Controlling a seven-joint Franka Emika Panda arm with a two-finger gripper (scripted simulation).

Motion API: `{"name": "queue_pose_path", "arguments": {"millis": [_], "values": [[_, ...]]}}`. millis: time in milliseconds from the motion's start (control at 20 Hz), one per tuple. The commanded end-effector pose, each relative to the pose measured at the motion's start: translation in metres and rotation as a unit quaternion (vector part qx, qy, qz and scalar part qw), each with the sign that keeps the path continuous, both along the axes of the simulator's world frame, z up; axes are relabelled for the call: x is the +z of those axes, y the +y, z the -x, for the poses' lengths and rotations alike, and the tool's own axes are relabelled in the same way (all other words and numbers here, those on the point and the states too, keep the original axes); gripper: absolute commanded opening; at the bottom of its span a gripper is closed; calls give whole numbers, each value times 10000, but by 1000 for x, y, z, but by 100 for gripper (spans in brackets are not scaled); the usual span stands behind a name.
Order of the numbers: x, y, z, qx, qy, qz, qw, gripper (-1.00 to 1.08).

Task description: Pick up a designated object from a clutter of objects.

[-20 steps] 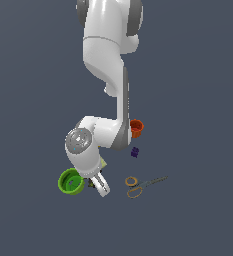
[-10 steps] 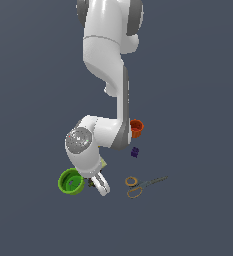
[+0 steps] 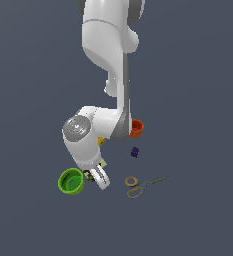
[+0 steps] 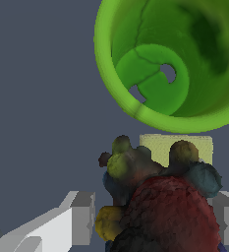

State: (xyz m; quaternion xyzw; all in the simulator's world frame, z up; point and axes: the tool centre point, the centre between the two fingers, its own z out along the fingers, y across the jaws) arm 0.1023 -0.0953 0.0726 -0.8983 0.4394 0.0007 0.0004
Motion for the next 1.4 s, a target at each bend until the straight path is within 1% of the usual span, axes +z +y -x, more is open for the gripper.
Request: {"name": "queue_pose_path", "arguments": {"millis": [0, 500, 1350], "values": [[15, 0, 6, 0, -12, 0, 10000, -100], [96, -2, 45, -5, -10, -7, 10000, -100], [253, -6, 118, -12, -6, 4, 10000, -100]]}}
